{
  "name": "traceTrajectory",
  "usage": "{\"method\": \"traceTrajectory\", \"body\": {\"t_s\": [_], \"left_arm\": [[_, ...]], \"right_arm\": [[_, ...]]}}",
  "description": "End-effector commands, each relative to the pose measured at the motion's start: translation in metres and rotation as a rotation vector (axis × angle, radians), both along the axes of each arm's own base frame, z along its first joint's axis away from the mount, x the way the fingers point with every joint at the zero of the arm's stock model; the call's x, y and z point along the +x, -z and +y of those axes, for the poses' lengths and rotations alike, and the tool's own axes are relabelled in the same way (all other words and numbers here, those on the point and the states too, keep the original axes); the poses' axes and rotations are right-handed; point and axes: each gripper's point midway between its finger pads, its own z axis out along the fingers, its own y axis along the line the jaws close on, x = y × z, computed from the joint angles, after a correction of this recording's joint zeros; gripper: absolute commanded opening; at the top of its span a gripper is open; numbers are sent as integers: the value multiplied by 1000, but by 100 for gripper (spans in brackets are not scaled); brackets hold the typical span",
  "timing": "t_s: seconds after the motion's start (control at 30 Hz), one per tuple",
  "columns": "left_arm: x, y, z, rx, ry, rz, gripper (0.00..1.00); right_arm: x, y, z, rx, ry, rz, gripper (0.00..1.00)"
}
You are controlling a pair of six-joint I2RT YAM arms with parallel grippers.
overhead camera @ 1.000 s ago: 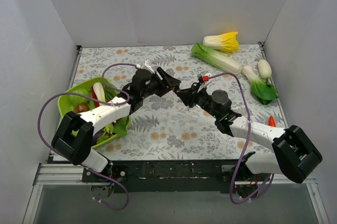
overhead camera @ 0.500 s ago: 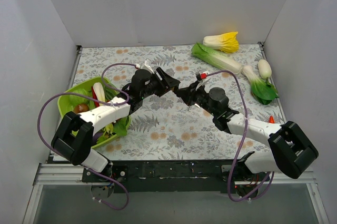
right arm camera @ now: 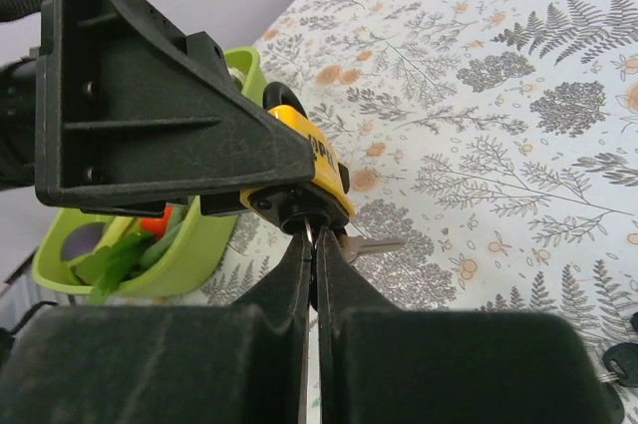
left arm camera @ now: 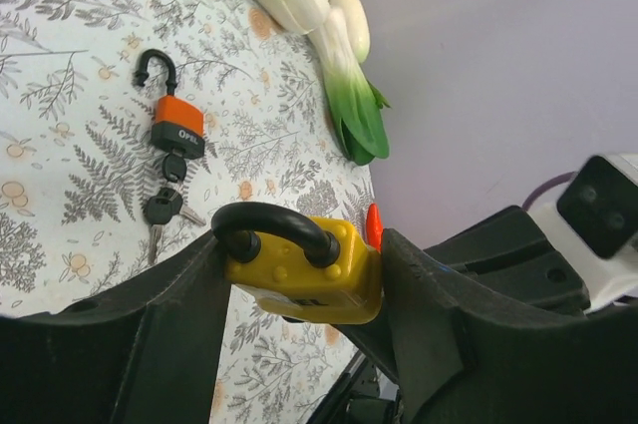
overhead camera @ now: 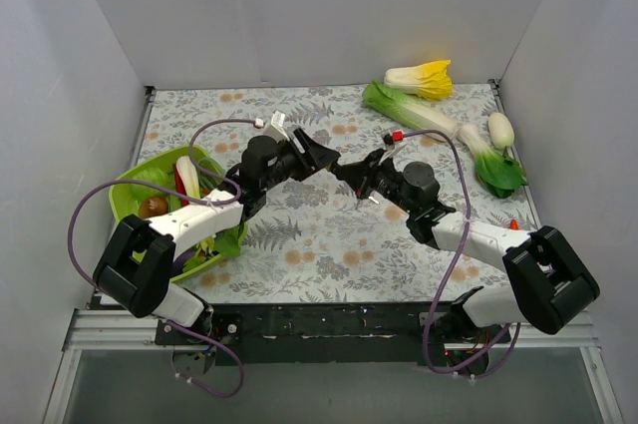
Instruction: Unlock with the key
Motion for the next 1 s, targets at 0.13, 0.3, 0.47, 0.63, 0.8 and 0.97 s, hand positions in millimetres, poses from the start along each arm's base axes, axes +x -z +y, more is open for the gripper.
{"method": "traceTrajectory", "body": {"t_s": [0.13, 0.3, 0.47, 0.63, 0.8, 0.97], "left_arm": [[-30, -69, -10, -73, 173, -320, 0], [-42, -75, -13, -62, 240, -396, 0], [-46, -80, -13, -61, 257, -432, 0], [-33, -70, -8, -15, 181, -350, 0], [-15, -51, -1, 22, 69, -155, 0], [-1, -26, 4, 54, -4, -28, 0]], "right_arm": [[-5, -33, 10, 231, -67, 74, 1], [-8, -40, 13, 302, -94, 130, 1], [-9, -42, 14, 320, -100, 140, 1], [-5, -34, 8, 247, -64, 96, 1], [-9, -24, 1, 158, -56, 39, 1], [-29, -24, 0, 55, -142, -52, 20]]}}
